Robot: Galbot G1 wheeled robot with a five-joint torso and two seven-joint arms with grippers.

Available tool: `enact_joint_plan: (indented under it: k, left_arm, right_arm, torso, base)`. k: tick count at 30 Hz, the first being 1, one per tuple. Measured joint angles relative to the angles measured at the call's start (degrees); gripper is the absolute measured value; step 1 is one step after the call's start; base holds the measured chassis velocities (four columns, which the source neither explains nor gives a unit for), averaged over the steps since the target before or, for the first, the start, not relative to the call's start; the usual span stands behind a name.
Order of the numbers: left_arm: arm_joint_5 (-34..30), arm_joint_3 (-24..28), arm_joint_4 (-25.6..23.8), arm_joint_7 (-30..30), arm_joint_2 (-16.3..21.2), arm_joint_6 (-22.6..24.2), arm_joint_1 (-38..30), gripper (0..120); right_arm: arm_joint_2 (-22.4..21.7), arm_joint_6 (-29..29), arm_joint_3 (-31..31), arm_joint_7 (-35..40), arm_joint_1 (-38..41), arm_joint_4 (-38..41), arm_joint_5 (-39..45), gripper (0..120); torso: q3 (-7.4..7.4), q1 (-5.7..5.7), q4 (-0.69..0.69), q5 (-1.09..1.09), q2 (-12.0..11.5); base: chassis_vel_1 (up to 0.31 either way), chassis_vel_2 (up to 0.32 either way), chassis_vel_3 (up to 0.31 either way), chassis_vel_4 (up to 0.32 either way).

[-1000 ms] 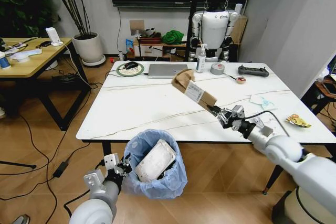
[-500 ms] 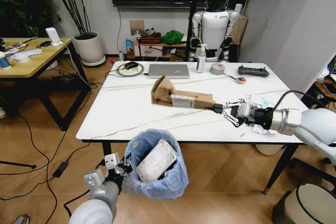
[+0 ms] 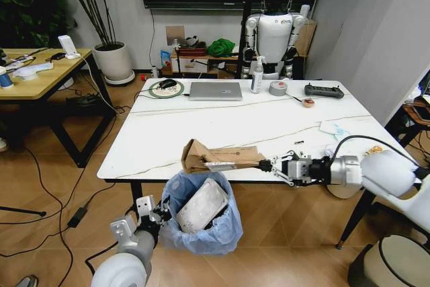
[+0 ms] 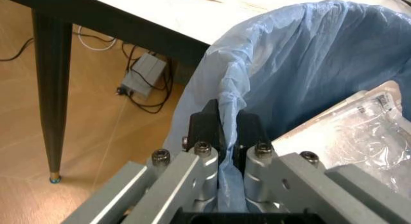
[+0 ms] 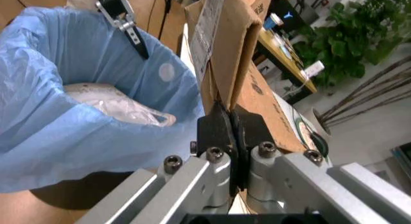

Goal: Pick up the trash bin and place the trash from the table into it.

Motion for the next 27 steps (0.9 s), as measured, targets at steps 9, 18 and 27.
enact_joint_plan:
  k: [9, 18, 27]
  left_arm:
    - [-0.1, 0.5, 0.6, -0.1, -0.5, 0.1, -0.5, 0]
    - [0.1, 0.1, 0.3, -0.1, -0.4, 0.2, -0.1, 0]
    - [0.8, -0.2, -0.3, -0.1, -0.3, 0.1, 0.0, 0]
  right_arm:
    - [0.7, -1.8, -1.8, 0.5, 0.0, -0.1, 6.2, 0]
    - [-1.1, -8.1, -4.3, 11.7, -3.1, 6.5, 30.9, 0]
    - [1.1, -11.6, -13.7, 24.9, -3.4, 16.9, 45.4, 0]
  torso:
    - [0.00, 0.00, 0.00, 0.00, 0.0]
    - [-0.01, 0.00, -0.02, 0.00, 0.0]
    - [-0.01, 0.00, -0.01, -0.01, 0.0]
  base:
    - [0.000, 0.000, 0.000, 0.000]
    - [0.000, 0.000, 0.000, 0.000]
    - [0.000, 0.000, 0.000, 0.000]
